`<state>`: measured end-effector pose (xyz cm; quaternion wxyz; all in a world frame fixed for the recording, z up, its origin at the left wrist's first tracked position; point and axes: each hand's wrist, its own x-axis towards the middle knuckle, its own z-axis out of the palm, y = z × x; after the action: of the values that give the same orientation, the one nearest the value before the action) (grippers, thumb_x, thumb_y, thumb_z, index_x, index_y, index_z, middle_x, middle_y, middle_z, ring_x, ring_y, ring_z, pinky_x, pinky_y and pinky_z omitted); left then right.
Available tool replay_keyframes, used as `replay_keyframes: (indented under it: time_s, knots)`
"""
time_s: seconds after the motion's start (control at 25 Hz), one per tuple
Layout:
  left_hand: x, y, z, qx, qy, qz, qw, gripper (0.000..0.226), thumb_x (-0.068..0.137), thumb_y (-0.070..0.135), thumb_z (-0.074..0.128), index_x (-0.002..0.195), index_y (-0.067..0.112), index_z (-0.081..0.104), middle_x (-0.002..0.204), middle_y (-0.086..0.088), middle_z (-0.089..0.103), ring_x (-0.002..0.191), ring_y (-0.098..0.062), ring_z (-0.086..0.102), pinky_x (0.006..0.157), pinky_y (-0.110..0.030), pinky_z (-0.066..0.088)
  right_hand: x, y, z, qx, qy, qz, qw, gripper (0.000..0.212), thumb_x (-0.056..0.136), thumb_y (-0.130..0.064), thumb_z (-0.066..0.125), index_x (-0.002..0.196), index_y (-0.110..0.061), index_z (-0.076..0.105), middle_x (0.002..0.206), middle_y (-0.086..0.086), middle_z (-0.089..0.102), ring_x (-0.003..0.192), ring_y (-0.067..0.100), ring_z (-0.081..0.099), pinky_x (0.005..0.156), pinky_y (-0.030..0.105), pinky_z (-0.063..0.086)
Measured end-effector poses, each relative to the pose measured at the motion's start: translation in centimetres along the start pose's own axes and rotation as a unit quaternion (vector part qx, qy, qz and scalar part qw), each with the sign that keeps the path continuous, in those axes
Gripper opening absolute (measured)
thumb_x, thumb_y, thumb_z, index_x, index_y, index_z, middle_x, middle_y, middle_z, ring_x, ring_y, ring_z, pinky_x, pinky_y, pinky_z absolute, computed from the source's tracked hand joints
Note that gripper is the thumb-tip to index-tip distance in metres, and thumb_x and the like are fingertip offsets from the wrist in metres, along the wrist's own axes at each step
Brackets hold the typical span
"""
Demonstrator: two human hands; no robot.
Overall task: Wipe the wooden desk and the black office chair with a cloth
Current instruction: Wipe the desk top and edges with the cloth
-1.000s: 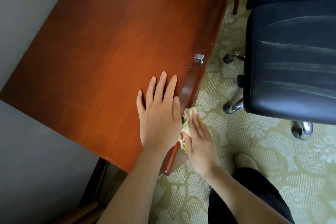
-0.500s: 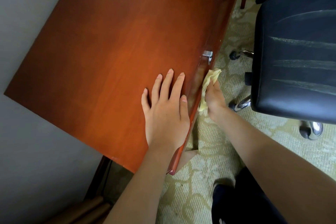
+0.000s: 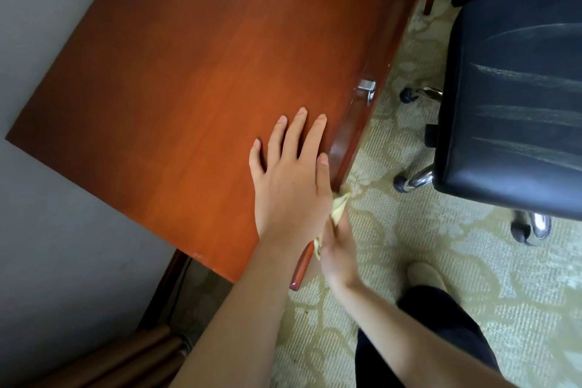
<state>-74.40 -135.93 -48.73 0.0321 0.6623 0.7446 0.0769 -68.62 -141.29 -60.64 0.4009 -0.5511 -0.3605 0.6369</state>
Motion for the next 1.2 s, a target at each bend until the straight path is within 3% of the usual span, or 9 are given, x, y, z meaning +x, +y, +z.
replay_keyframes:
  time_s: [0.04, 0.12, 0.24, 0.4, 0.6, 0.72, 0.84, 1.0, 1.2]
  knots:
    - [0.0, 0.0, 0.0, 0.000, 0.000, 0.001, 1.000, 0.058, 0.092, 0.036, 0.011, 0.147, 0.032, 0.028, 0.156, 0.009, 0.023, 0.145, -0.013, 0.011, 0.117, -0.046, 0.008, -1.6, 0.8, 0.4, -0.007, -0.004, 0.004, 1.000, 0.050, 0.101, -0.011, 0.036, 0.149, -0.015, 0.021, 0.148, 0.001, 0.038, 0.136, 0.016, 0.037, 0.113, 0.039, 0.030]
    - [0.0, 0.0, 0.0, 0.003, -0.001, 0.002, 1.000, 0.058, 0.092, 0.036, 0.011, 0.147, 0.031, 0.028, 0.155, 0.009, 0.023, 0.145, -0.013, 0.012, 0.117, -0.046, 0.007, -4.0, 1.6, 1.1, -0.030, 0.004, -0.002, 1.000, 0.054, 0.100, -0.012, 0.036, 0.147, -0.026, 0.014, 0.151, -0.017, 0.021, 0.140, 0.005, 0.025, 0.112, 0.015, 0.024]
    - [0.0, 0.0, 0.1, 0.008, -0.001, 0.002, 1.000, 0.057, 0.093, 0.036, 0.011, 0.147, 0.031, 0.028, 0.155, 0.008, 0.024, 0.145, -0.014, 0.013, 0.116, -0.046, 0.008, -4.8, 1.4, 1.6, -0.058, 0.028, -0.016, 0.998, 0.054, 0.100, -0.009, 0.037, 0.133, -0.041, 0.008, 0.138, -0.031, 0.011, 0.123, -0.027, 0.019, 0.088, -0.010, 0.023]
    - [-0.2, 0.0, -0.1, 0.024, -0.008, 0.007, 1.000, 0.057, 0.094, 0.035, 0.010, 0.148, 0.030, 0.027, 0.156, 0.007, 0.024, 0.145, -0.015, 0.014, 0.116, -0.047, 0.010, -4.1, 0.8, 1.6, -0.044, 0.039, 0.039, 0.997, 0.055, 0.101, -0.015, 0.034, 0.143, -0.038, 0.007, 0.150, -0.011, 0.027, 0.125, -0.003, 0.044, 0.099, 0.016, 0.042]
    - [-0.1, 0.2, -0.2, 0.027, -0.015, 0.006, 1.000, 0.056, 0.095, 0.034, 0.012, 0.148, 0.028, 0.028, 0.155, 0.004, 0.026, 0.145, -0.017, 0.016, 0.116, -0.049, 0.010, 2.4, -1.2, -0.4, -0.030, 0.041, 0.044, 0.998, 0.050, 0.102, -0.019, 0.032, 0.150, -0.018, 0.018, 0.146, 0.005, 0.041, 0.133, 0.020, 0.041, 0.111, 0.042, 0.032]
    - [0.0, 0.4, -0.7, 0.071, -0.009, 0.021, 0.997, 0.052, 0.095, 0.031, 0.022, 0.142, 0.021, 0.042, 0.146, -0.004, 0.042, 0.138, -0.026, 0.034, 0.112, -0.058, 0.018, 7.2, -3.1, -2.3, -0.059, 0.024, 0.039, 0.997, 0.050, 0.102, -0.025, 0.030, 0.150, -0.025, 0.018, 0.145, -0.004, 0.043, 0.128, 0.015, 0.046, 0.108, 0.031, 0.036]
    - [2.3, 0.9, -1.3, 0.112, -0.017, 0.052, 0.992, 0.048, 0.093, 0.033, 0.029, 0.133, 0.018, 0.051, 0.130, -0.008, 0.054, 0.124, -0.030, 0.047, 0.110, -0.060, 0.023, 11.2, -5.1, -4.2, -0.110, 0.015, 0.025, 0.994, 0.051, 0.103, -0.026, 0.029, 0.150, -0.030, 0.014, 0.129, -0.015, 0.048, 0.099, 0.002, 0.054, 0.081, -0.001, 0.035]
    - [7.9, 3.1, -1.2, 0.084, -0.068, 0.079, 0.991, 0.052, 0.097, 0.038, 0.020, 0.146, 0.022, 0.031, 0.149, -0.007, 0.031, 0.141, -0.027, 0.023, 0.117, -0.049, 0.009, 15.9, -7.9, -6.7, -0.163, -0.008, -0.003, 0.987, 0.054, 0.103, -0.024, 0.030, 0.150, -0.033, 0.007, 0.121, -0.005, 0.057, 0.094, 0.009, 0.057, 0.074, 0.013, 0.041]
    - [15.3, 6.1, 0.4, 0.047, -0.065, 0.099, 0.992, 0.056, 0.097, 0.036, 0.014, 0.151, 0.024, 0.014, 0.160, -0.003, 0.004, 0.147, -0.021, -0.005, 0.118, -0.043, -0.006, 22.8, -11.0, -9.7, -0.218, -0.028, -0.036, 0.975, 0.057, 0.102, -0.023, 0.030, 0.149, -0.029, -0.001, 0.136, 0.009, 0.051, 0.098, 0.019, 0.059, 0.082, 0.023, 0.042]
